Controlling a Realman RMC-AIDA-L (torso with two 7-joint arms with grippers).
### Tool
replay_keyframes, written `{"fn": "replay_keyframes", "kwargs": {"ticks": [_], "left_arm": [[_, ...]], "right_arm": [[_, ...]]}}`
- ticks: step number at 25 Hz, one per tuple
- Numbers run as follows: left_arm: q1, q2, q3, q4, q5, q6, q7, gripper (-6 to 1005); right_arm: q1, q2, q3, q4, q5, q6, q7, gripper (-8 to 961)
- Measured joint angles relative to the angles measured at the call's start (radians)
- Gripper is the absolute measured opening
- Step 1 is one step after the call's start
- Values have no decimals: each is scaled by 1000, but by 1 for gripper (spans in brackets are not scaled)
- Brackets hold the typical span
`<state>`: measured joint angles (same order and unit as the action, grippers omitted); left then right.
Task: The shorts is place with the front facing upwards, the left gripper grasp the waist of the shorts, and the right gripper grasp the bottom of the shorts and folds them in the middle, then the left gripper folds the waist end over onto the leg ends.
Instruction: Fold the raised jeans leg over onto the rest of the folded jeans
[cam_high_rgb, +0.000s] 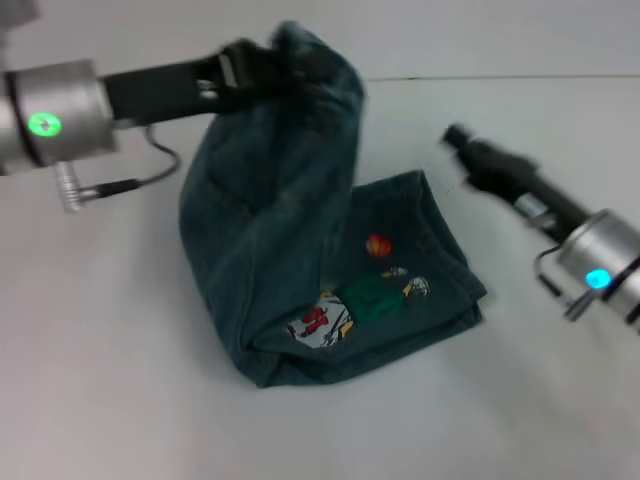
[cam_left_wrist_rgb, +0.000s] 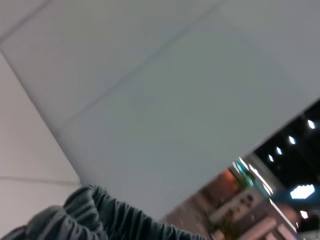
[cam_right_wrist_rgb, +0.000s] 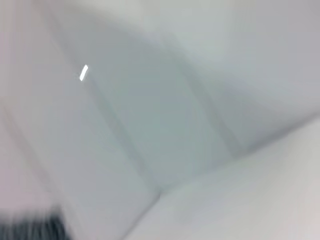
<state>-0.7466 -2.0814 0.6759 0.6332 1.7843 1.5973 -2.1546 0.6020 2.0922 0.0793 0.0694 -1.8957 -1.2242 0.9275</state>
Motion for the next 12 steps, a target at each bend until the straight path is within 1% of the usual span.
{"fn": "replay_keyframes", "kwargs": {"ticks": [2, 4, 6, 8, 10, 12], "left_arm": [[-19, -23, 34, -8, 3, -36, 21, 87], [-38, -55, 95, -13, 8, -120, 43, 87], [-54, -75, 180, -22, 10, -222, 46, 87], [-75, -83, 279, -49, 9, -322, 42, 88], [-100, -84, 356, -94, 7, -401, 37, 88], [-116, -84, 395, -132, 9, -450, 36, 137]], "right_arm": [[-21, 0, 29, -17, 48, -43, 7, 23], [-36, 0, 50, -25, 85, -70, 13, 26], [-49, -2, 69, -26, 116, -88, 16, 28], [-59, -4, 85, -32, 134, -97, 20, 30], [-66, -4, 95, -39, 139, -98, 28, 32], [-70, -5, 99, -45, 140, -98, 39, 34]]}}
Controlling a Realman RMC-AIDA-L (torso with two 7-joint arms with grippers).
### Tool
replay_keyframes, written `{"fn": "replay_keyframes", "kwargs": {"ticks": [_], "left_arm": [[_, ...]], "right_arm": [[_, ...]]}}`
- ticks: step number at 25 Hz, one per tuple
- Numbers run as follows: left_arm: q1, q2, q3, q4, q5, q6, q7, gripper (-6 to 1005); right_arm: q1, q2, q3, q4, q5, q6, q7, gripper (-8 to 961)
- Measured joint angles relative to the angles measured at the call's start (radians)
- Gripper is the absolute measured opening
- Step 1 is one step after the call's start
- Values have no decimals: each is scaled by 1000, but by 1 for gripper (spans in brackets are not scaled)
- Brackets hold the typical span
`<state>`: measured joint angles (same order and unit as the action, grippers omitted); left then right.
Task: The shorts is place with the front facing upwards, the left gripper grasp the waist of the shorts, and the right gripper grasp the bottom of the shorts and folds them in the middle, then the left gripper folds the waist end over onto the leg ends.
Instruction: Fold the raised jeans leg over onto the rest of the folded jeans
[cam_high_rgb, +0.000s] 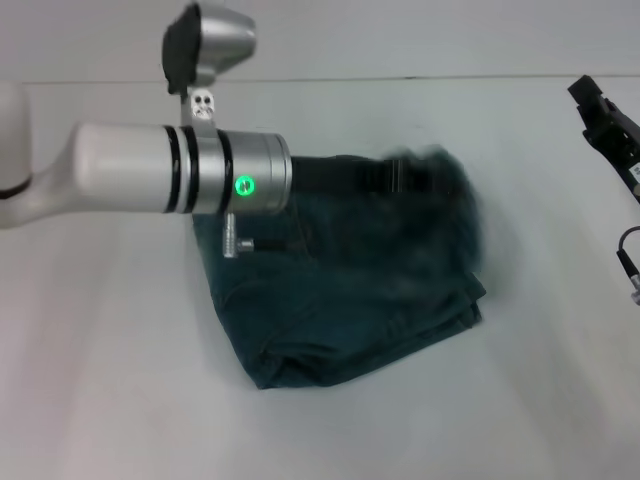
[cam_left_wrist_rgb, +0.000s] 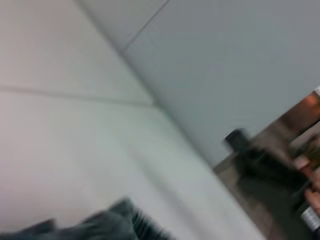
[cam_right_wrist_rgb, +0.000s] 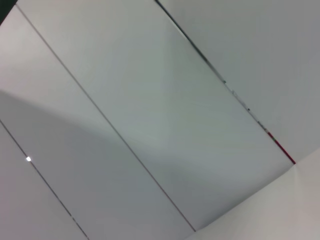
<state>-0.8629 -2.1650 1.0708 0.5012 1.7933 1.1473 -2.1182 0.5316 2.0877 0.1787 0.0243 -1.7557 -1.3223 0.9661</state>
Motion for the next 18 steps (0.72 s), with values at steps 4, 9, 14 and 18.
{"fn": "replay_keyframes", "kwargs": {"ticks": [4, 9, 14, 18], "left_arm": [[7, 2, 21, -7, 3, -28, 7, 294], [43, 5, 17, 31, -3, 5, 14, 497], [162, 5, -59, 163, -11, 135, 77, 659], [270, 22, -187, 236, -12, 293, 164, 754]], "right_arm": [[-3, 0, 1, -5, 0, 9, 6, 39], [6, 2, -3, -5, -1, 22, 2, 44], [19, -5, -76, -65, -9, -17, 54, 50], [23, -5, -276, -210, -10, -147, 112, 54]]}}
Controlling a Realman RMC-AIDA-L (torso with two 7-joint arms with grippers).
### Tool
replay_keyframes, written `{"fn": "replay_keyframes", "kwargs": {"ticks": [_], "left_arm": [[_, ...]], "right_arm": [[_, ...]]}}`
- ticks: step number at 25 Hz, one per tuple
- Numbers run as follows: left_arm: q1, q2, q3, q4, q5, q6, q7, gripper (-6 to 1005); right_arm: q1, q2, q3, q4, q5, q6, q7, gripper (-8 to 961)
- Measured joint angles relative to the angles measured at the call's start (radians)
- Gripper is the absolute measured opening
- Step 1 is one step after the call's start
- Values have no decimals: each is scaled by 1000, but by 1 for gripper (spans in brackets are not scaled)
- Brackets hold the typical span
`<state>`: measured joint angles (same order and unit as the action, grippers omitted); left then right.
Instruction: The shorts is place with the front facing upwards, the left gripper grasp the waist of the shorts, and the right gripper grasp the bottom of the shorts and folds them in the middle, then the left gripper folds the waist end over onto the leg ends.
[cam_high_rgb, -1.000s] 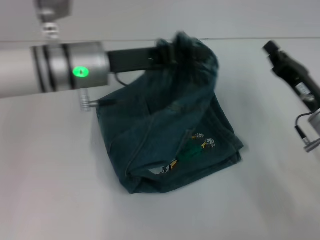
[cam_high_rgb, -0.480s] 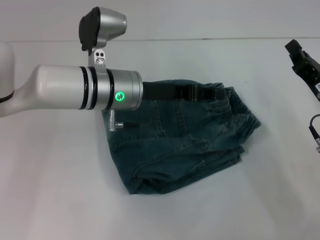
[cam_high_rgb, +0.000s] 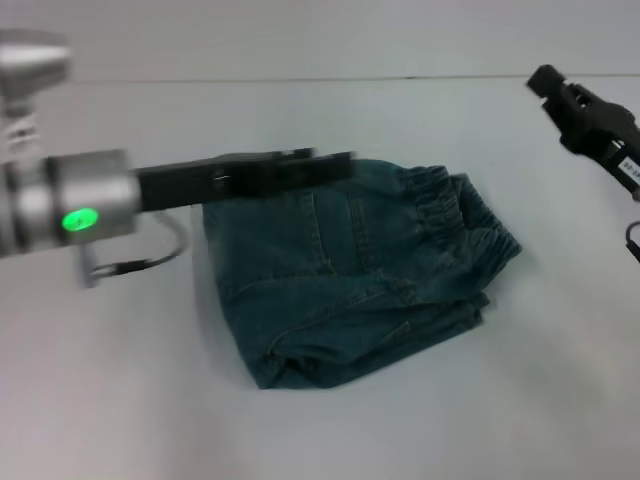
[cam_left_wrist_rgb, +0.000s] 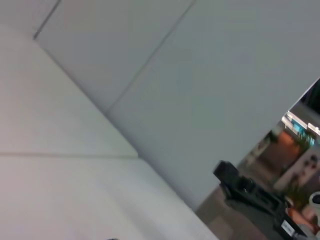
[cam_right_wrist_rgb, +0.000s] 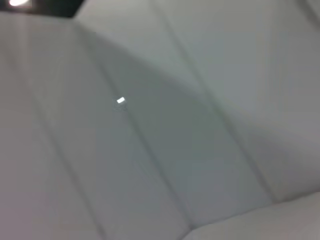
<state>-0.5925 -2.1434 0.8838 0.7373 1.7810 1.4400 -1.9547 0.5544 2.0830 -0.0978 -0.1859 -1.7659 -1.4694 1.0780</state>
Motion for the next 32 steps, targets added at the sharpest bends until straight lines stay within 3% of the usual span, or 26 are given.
{"fn": "replay_keyframes", "kwargs": {"ticks": [6, 9, 11, 14, 25, 32], "left_arm": [[108, 52, -152, 6, -1, 197, 112, 869], [167, 61, -166, 12, 4, 265, 230, 898], [196, 62, -156, 22, 18, 276, 282, 908], [229, 58, -133, 50, 57, 283, 324, 908], [245, 48, -134, 113, 185, 276, 279, 908], [242, 51, -134, 114, 187, 254, 257, 908]], "right_arm": [[-40, -9, -302, -262, -19, -106, 210, 61], [-66, -30, -441, -413, -96, -199, 312, 288], [-72, -43, -492, -499, -177, -271, 393, 385], [-73, -47, -510, -601, -320, -331, 497, 530], [-80, -40, -500, -623, -440, -264, 540, 768], [-77, -36, -500, -623, -442, -239, 540, 825]]}}
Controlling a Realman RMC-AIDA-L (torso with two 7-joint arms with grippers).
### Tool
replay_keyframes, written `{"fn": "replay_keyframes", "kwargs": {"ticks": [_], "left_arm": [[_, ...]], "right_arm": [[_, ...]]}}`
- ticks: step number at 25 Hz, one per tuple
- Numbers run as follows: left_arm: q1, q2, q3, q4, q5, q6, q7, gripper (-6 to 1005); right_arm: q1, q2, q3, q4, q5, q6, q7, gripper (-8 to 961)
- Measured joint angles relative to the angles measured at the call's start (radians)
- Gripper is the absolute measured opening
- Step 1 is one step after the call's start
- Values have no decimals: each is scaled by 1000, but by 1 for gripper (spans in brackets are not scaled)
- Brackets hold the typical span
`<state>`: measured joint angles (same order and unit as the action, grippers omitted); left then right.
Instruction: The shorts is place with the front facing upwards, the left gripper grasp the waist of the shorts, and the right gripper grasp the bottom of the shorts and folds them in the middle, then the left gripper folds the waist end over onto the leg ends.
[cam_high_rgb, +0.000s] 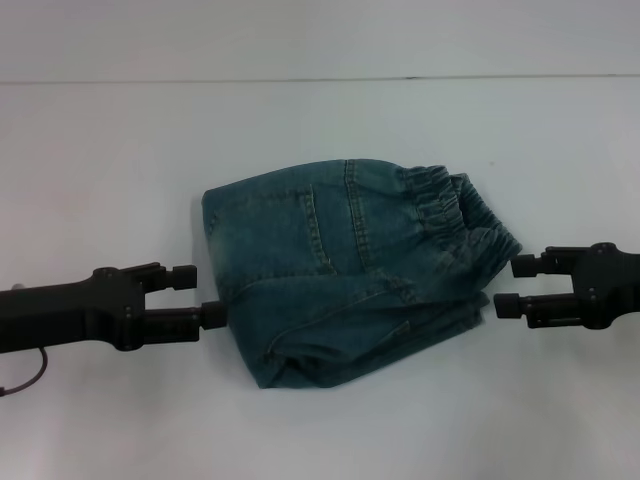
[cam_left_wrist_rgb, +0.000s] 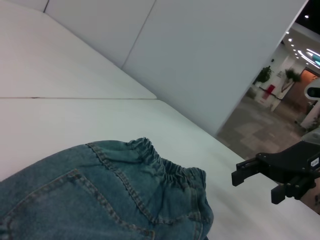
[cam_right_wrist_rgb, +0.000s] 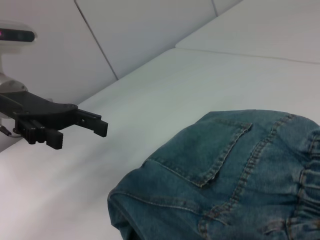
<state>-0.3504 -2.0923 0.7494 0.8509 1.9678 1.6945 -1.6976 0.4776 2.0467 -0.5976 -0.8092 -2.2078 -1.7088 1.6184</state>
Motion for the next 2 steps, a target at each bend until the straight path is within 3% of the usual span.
{"fn": "replay_keyframes", "kwargs": {"ticks": [2], "left_arm": [[0, -1, 0, 0, 0, -2, 0, 908]], "right_arm": [[4, 0, -1, 0, 0, 2, 0, 825]]}}
